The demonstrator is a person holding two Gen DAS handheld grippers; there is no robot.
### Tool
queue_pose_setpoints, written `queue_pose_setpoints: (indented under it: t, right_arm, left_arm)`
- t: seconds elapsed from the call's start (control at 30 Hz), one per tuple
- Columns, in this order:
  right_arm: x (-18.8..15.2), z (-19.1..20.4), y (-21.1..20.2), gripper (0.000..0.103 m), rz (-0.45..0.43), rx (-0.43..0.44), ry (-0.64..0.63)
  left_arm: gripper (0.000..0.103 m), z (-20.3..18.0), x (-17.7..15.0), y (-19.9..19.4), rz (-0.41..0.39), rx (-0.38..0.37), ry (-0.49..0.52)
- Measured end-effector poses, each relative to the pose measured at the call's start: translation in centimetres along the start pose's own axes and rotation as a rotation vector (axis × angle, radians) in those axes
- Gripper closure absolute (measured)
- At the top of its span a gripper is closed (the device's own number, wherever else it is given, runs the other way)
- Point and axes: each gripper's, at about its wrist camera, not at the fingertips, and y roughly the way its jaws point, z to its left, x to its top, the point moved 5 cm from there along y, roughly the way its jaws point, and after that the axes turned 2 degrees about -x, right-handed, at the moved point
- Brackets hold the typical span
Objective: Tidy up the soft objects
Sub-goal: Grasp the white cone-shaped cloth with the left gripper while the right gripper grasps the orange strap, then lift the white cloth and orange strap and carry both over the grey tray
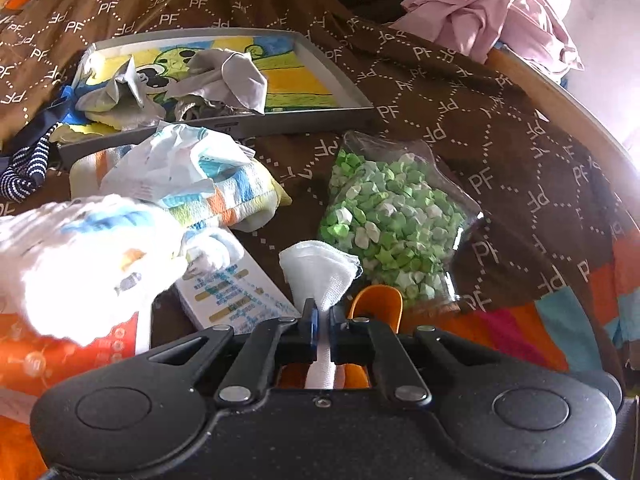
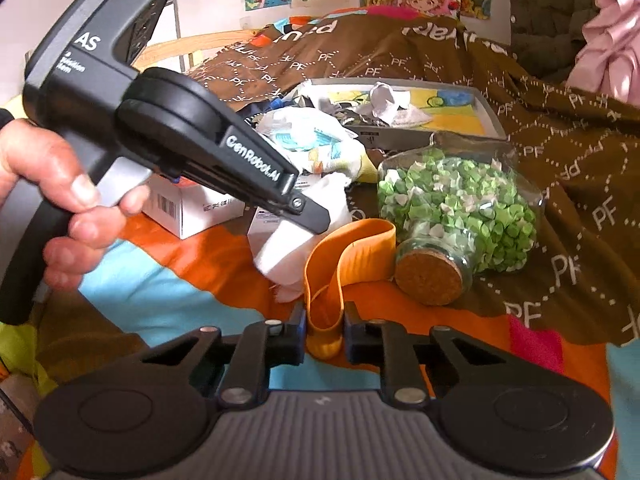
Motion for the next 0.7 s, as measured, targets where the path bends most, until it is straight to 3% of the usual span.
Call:
queue_pose_setpoints:
  t: [0.7]
  right_arm:
    - [2.2, 2.0, -3.8, 0.085, -0.236, -0.177, -0.196]
  left_arm:
    - [0.099, -0.2, -2.9, -6.2, -0.105, -0.039, 0.090]
